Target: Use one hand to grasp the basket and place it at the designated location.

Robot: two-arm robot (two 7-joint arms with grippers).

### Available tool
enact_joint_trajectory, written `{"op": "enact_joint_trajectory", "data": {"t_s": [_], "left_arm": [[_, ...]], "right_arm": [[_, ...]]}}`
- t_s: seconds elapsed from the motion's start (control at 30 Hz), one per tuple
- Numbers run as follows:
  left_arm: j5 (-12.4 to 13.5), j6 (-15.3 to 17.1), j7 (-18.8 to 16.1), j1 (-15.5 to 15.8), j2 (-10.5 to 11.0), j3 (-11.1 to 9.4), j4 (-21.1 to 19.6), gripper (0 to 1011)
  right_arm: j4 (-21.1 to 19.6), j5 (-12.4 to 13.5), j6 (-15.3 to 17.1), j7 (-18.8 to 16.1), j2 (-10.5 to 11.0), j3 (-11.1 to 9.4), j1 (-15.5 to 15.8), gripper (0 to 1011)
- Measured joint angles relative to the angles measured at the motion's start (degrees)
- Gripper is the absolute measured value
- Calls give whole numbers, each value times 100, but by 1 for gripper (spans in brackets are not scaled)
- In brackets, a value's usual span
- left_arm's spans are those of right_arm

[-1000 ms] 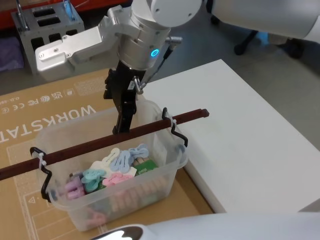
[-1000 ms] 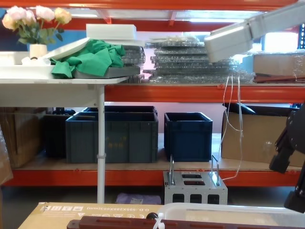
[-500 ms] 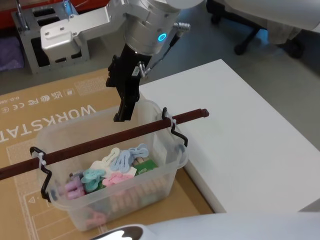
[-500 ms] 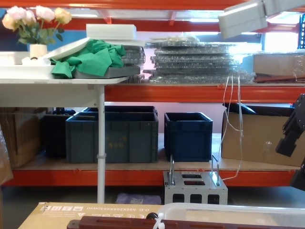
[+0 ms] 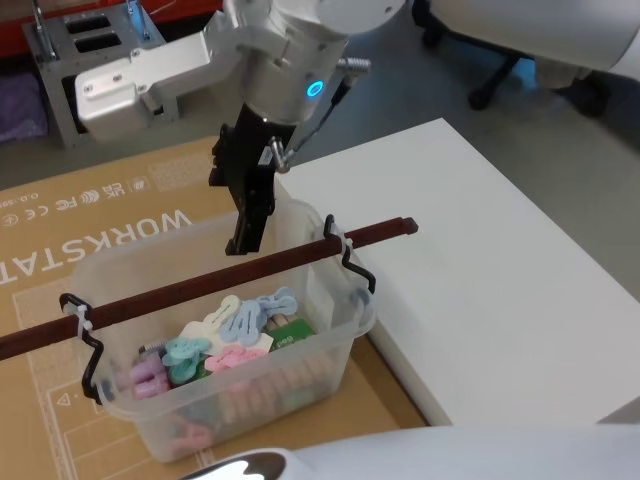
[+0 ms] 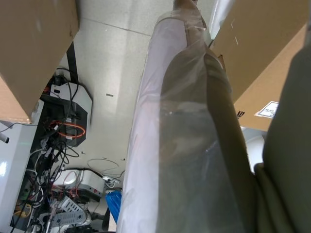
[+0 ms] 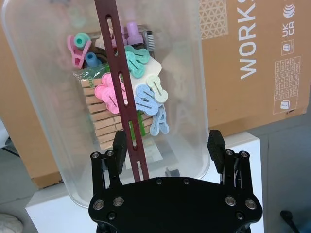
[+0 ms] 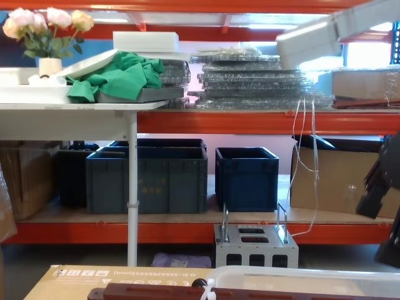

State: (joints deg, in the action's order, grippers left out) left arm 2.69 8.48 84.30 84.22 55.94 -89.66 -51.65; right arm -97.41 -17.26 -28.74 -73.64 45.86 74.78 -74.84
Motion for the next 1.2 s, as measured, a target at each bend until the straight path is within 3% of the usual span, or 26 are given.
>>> {"op": "enact_joint_trajectory", "data": {"t_s": [1.2], "left_arm": [[0,0,0,0,0,0,0,0]], "right_arm": [[-6,-316,222,1,-540,518,31,1001]]}}
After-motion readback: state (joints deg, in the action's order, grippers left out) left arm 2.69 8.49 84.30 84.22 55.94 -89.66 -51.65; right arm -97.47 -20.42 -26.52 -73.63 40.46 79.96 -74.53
